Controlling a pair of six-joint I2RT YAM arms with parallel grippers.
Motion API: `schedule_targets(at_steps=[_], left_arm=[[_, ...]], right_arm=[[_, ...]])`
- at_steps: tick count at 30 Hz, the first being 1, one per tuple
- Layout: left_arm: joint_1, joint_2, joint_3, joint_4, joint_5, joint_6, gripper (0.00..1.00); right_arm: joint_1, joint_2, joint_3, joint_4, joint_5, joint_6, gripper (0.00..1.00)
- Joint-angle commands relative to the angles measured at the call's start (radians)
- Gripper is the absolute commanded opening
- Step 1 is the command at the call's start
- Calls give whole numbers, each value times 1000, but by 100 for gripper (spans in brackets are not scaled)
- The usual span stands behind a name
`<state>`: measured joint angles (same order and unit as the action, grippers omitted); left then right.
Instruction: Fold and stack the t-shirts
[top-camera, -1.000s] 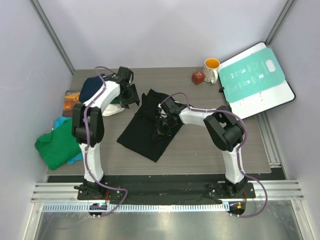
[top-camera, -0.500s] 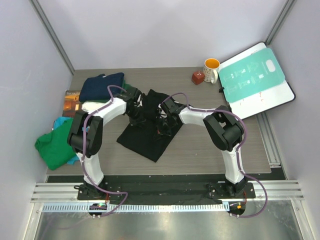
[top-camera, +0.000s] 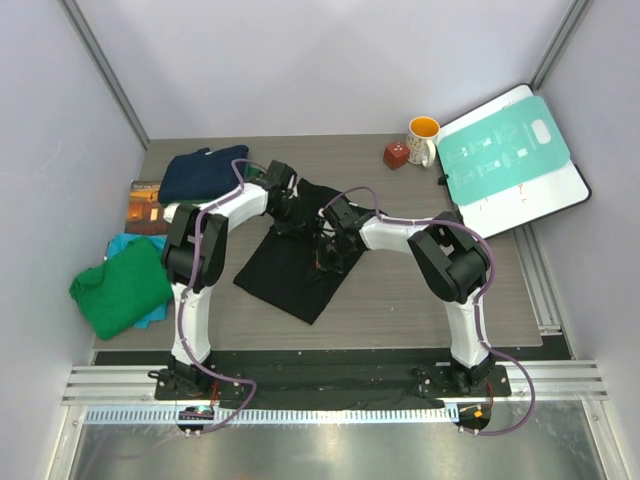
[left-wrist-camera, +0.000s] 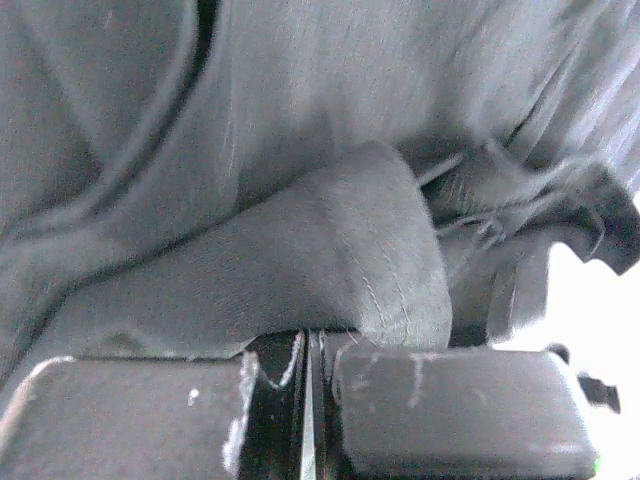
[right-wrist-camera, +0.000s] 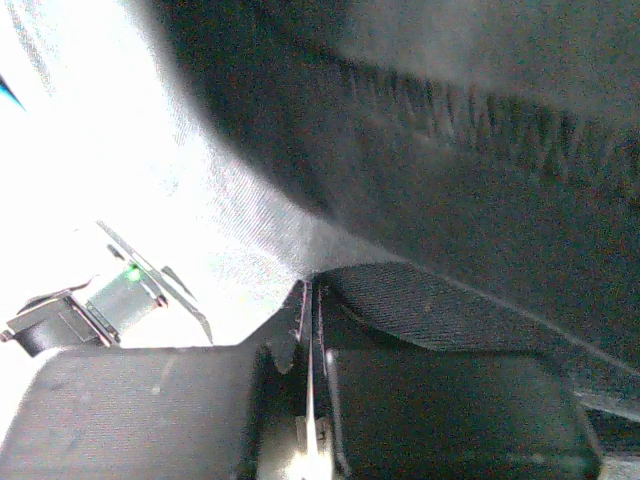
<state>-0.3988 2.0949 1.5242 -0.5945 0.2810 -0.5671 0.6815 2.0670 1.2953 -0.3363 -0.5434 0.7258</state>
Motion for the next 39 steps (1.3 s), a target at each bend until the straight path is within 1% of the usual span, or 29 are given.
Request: schedule_targets(at_steps=[1,5,9,11,15,19,26,29,30,33,35,36,37,39], left_arm=[[-2,51,85,56,-5,-7,0],[0,115,190,41,-48,-16,0],[8,135,243,41,-103,-34,0],[14,158,286,38,-103,-36,0],[24,200,369,-44,-126,-8,0],[51,185,344,-36,-137,-2,0],[109,177,327,-63,-115,36,10],[124,159,301,-71,-123,52,14],[127,143,292,-70,-124,55,15],[132,117,251,-68,-134,59,19],[132,97,222,-67,-135,58,23],[132,91,212,-67,-137,58,24],[132,76,196,-68,-141,58,28],[132,50,174,-68,-173,56,32]], right_arm=[[13,22,-62,-93,88,-29,1],[13,13,-74,-92,92,-37,1],[13,8,-83,-93,91,-43,1],[13,5,-91,-95,97,-49,1],[10,-7,-111,-96,99,-58,1],[-2,-27,-136,-115,134,-77,1],[-71,-45,-166,-181,195,-126,1],[-125,-67,-175,-208,220,-137,1],[-160,-73,-177,-216,223,-147,1],[-203,-88,-165,-256,241,-196,1],[-217,-90,-145,-279,269,-216,1],[-220,-90,-139,-294,267,-223,1],[-224,-91,-125,-299,251,-235,1],[-223,-108,-117,-300,235,-235,2]])
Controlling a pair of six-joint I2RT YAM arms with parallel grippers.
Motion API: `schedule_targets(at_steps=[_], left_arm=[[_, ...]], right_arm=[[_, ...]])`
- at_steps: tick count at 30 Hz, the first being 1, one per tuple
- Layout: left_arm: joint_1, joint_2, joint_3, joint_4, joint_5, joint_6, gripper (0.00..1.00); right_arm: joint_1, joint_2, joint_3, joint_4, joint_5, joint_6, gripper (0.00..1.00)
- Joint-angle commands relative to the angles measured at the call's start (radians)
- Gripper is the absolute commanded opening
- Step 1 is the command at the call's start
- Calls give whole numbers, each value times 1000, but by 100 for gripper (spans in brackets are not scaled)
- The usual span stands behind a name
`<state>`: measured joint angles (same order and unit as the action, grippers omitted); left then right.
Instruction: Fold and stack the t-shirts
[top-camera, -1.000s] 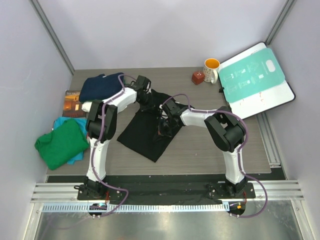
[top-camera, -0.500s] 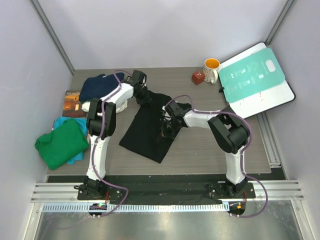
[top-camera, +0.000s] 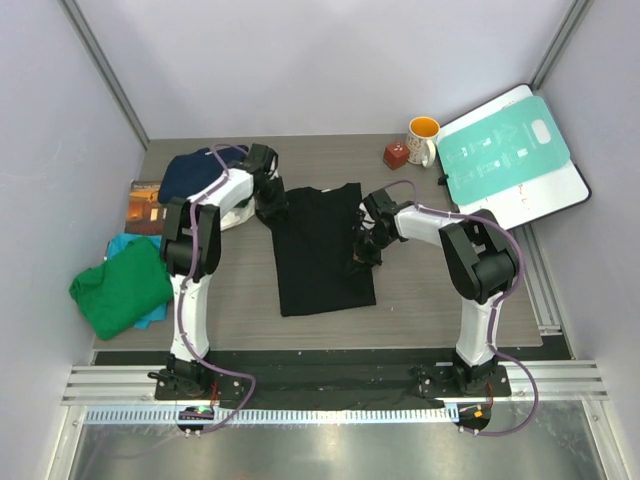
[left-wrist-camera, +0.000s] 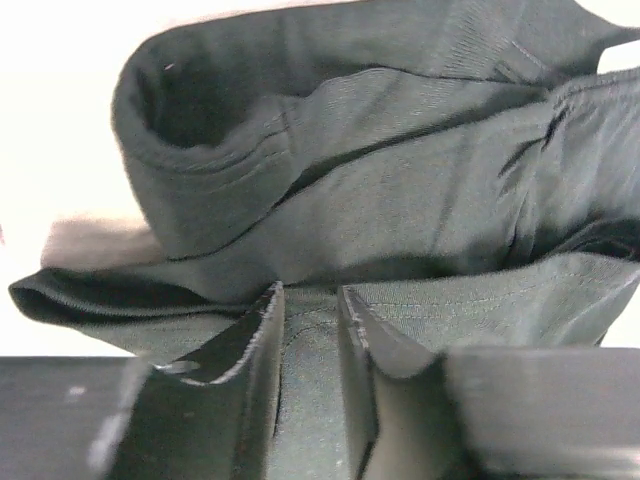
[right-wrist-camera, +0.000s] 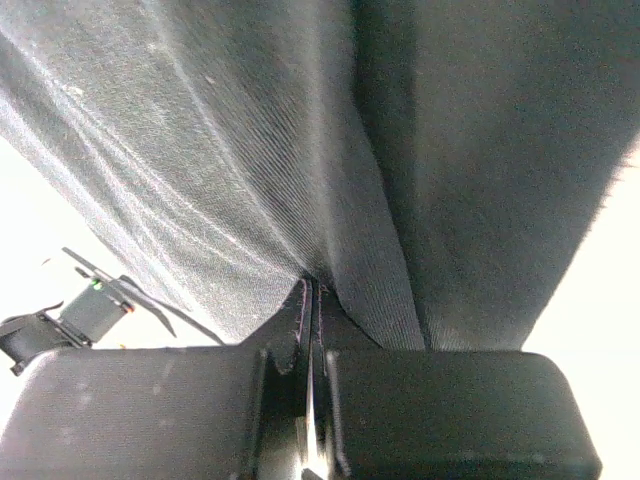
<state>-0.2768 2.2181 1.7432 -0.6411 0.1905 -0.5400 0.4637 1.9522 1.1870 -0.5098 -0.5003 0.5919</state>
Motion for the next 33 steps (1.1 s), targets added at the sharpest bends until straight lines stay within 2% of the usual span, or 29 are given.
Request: schedule_targets(at_steps=[1,6,10,13,14,15,17,18,19,24,26,29,33], left_arm=[[13,-107,-68,-17,-95,28,36],[34,-199,-90,-32,-181,41,39],[79,-238,-5,-135,-253,54,40],[87,-279,21,-205,-227,63,40],[87,-296,10,-215,-158,58,40],[85,-339,-46,-215,-114,54,40],[82,-397,-138,-186,0,26,44],[77,-456,-242,-158,33,20,45],[70,-484,-295,-140,65,14,46],[48,-626,-590,-72,209,-32,51],[48,-679,-651,-57,239,-58,53],[48,-721,-750,3,311,-96,54],[47,-726,-870,159,408,-169,55]], right_arm=[[-5,1,-1,-124,181,-96,4],[-7,-38,20,-107,151,-75,4],[-5,-46,23,-102,140,-69,5],[0,-49,0,-90,115,-50,5],[3,-64,-9,-84,109,-44,5],[3,-76,-15,-64,99,-34,6],[4,-122,-21,-43,78,-23,17],[3,-140,-17,-41,78,-20,25],[6,-160,-3,-42,91,-18,29],[-26,-303,2,-49,147,-12,44],[-46,-337,-24,-52,178,-21,51],[-71,-357,-88,-82,180,-53,51],[-76,-371,-217,-61,175,-79,50]])
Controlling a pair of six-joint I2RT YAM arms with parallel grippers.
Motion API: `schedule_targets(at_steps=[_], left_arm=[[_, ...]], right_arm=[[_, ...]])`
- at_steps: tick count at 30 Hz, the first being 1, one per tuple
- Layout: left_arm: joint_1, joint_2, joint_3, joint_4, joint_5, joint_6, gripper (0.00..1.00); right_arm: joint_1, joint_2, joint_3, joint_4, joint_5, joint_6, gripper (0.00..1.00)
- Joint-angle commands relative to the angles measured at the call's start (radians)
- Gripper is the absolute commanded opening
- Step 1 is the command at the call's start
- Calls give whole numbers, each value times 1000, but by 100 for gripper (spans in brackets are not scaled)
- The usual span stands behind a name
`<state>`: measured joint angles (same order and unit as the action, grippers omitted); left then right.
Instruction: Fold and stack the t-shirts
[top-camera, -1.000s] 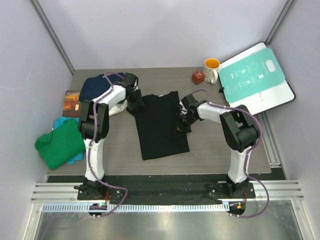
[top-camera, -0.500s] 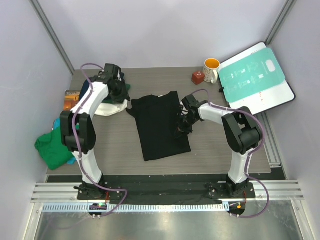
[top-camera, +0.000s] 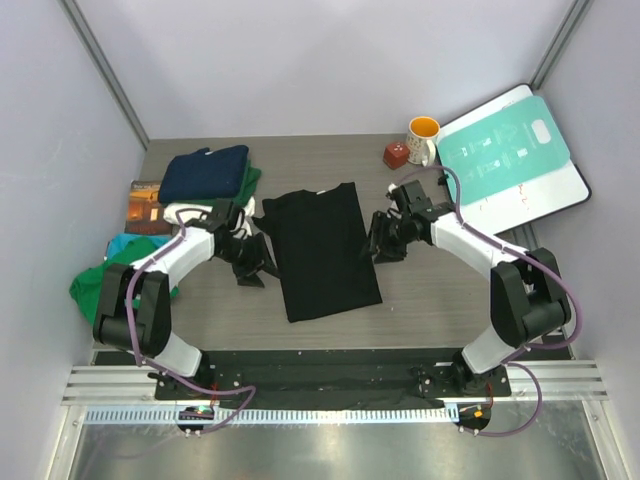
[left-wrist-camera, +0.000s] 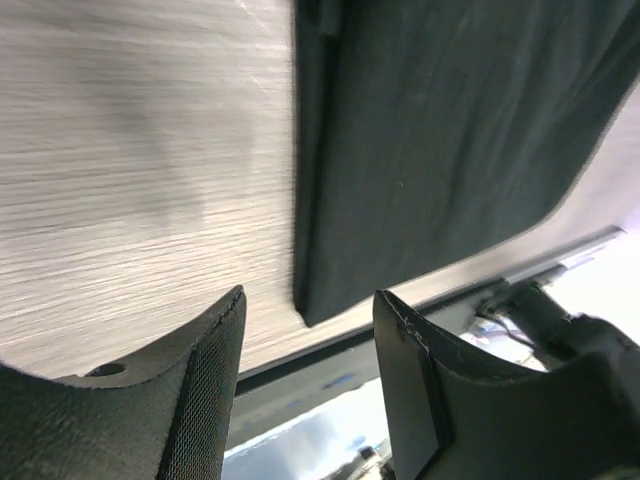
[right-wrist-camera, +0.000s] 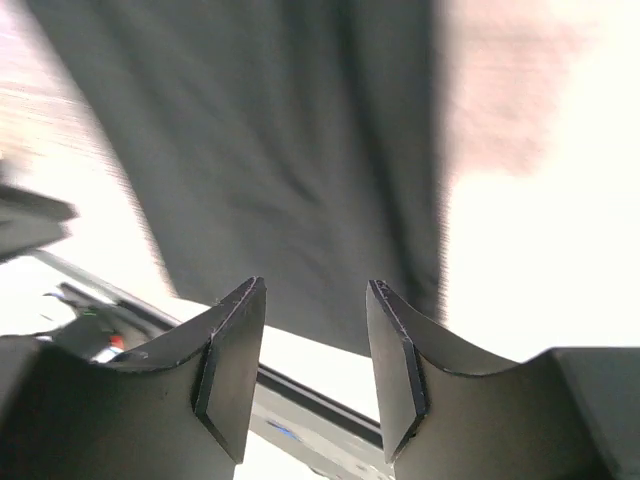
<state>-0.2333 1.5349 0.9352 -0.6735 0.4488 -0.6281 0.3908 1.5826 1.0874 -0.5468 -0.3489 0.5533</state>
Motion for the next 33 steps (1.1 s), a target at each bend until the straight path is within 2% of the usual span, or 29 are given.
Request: schedule_targets(at_steps=[1,8,12,15,17,28,33], left_arm=[[2,-41,-74,207,157,-88,55],[-9,-36,-200,308,221,-134,57],[-14,-32,-217,270,186,-131,57],[-20,-12,-208,240,183,-110,58],[-27,30,-199,230,192,-88,58],[-81,116,-182,229,196,-68,57],[-95,123,-193,229,154,-85,57]], right_arm=[[-1,-19,-156,-19,34,-42,50],[-32,-73,-265,8,36,-66,52],[-43,-102,-348,16,47,-73,53],[-53,-119,-391,34,64,-79,59],[-64,-121,-418,82,41,-87,59],[-76,-26,-500,332,-113,3,60],[-76,46,-478,334,-119,-1,60]])
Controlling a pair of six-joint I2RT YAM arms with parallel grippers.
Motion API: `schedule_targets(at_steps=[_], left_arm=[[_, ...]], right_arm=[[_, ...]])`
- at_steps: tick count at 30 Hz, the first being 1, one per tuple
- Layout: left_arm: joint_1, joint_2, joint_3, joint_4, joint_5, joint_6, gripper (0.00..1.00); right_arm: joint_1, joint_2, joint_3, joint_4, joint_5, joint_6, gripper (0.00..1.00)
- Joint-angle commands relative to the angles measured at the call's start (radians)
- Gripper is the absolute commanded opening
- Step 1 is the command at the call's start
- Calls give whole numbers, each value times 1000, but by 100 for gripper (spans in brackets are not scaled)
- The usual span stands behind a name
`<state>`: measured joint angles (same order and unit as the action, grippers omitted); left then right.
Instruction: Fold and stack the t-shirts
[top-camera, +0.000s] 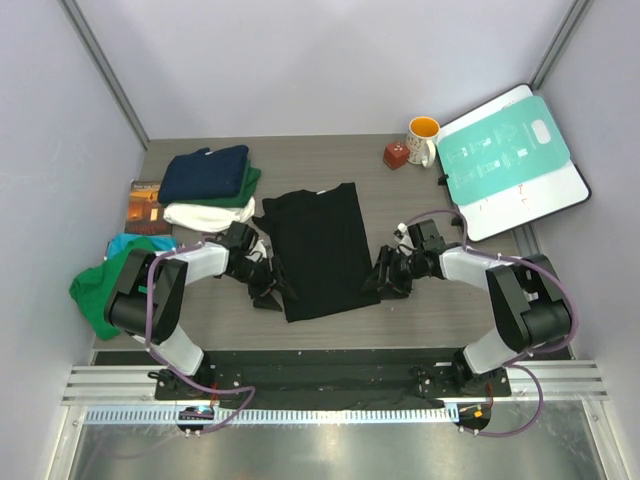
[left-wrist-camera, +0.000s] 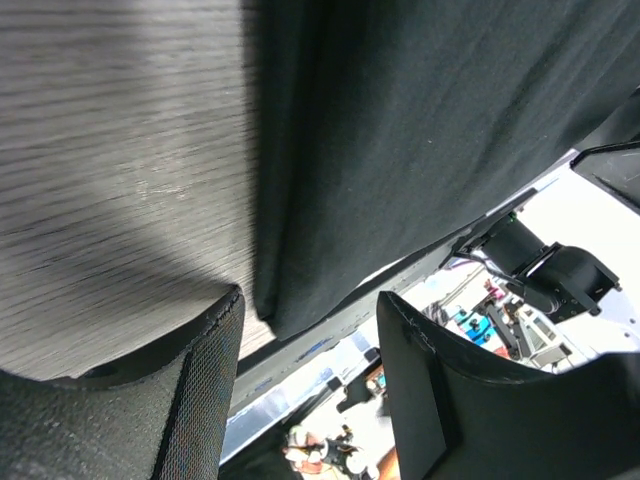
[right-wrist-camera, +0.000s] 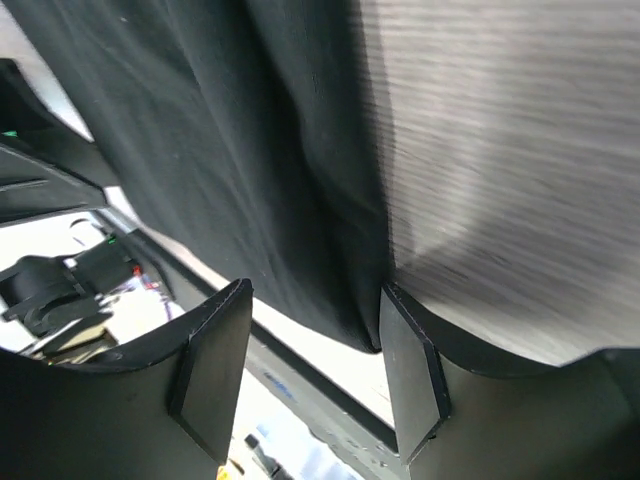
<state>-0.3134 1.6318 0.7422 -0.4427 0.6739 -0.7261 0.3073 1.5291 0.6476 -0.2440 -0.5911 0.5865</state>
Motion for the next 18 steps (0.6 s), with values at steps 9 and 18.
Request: schedule_targets(at_steps=[9,18], left_arm=[[-136,155,11,28,-172,-27,55],[-145,178,42,0,-210,-21,53]], right_arm=[[10,201,-32,72,79,-13,59],[52,218,-43,64,50,-16,46]])
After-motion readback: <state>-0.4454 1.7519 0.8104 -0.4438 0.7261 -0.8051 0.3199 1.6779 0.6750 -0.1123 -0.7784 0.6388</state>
